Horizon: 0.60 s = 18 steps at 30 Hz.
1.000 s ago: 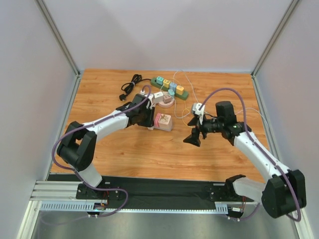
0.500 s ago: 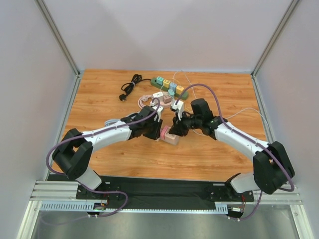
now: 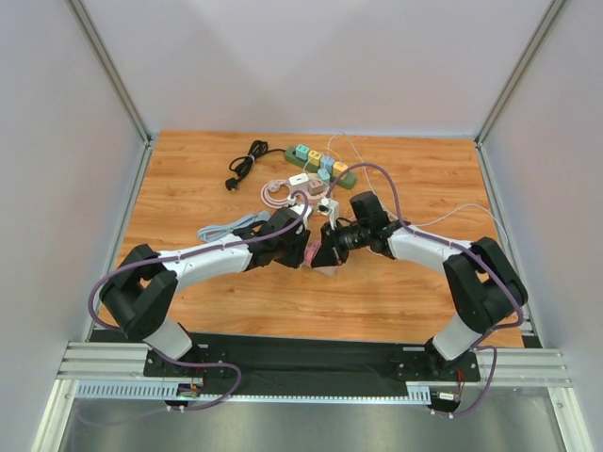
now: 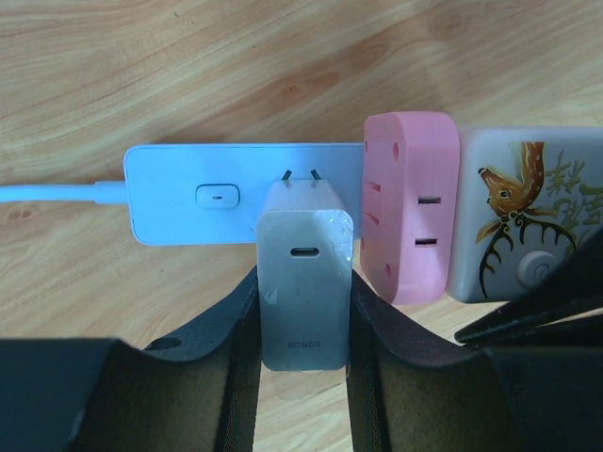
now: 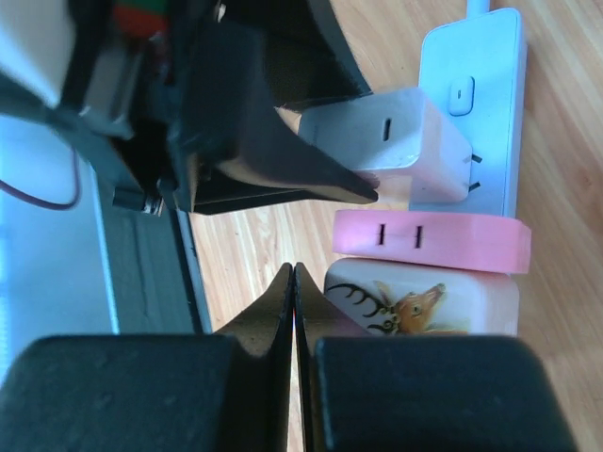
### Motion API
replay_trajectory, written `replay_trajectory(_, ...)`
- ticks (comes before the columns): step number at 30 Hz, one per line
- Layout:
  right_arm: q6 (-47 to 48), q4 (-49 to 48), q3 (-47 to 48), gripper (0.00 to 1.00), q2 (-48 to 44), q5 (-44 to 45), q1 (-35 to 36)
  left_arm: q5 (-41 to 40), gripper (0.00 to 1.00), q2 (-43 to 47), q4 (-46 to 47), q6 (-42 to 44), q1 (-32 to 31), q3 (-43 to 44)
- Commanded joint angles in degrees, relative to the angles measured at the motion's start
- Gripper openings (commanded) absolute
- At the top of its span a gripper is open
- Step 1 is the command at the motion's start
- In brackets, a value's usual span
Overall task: Pull the plug off the socket
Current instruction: Move the socket to the center of the board, then remove the plug from the socket.
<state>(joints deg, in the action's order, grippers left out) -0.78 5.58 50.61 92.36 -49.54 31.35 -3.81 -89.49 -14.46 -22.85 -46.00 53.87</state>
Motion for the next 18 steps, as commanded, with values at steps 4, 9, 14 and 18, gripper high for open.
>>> replay_trajectory(4, -9.1, -8.6, -0.7, 0.0, 6.3, -7.2, -4.6, 1.0, 0.0, 1.3, 0.8, 1.9, -1.8, -0.1)
replay_trajectory(9, -9.5, -8.7, -0.4, 0.0, 9.7, -7.6, -5.2, 2.2, 0.0, 0.2, 0.6, 4.4, -2.3, 0.9)
replay_trajectory(14, -10.3, -5.8, 1.7, 0.0, 14.3, -4.1, -6.4, 1.9, 0.0, 1.7, 0.5, 7.1, -2.8, 1.6)
replay_trajectory(18, -11.7, -3.9, 1.8, 0.0, 16.0, 1.1, -6.8, 2.2, 0.0, 3.1, 0.8, 8.9, -2.8, 1.9)
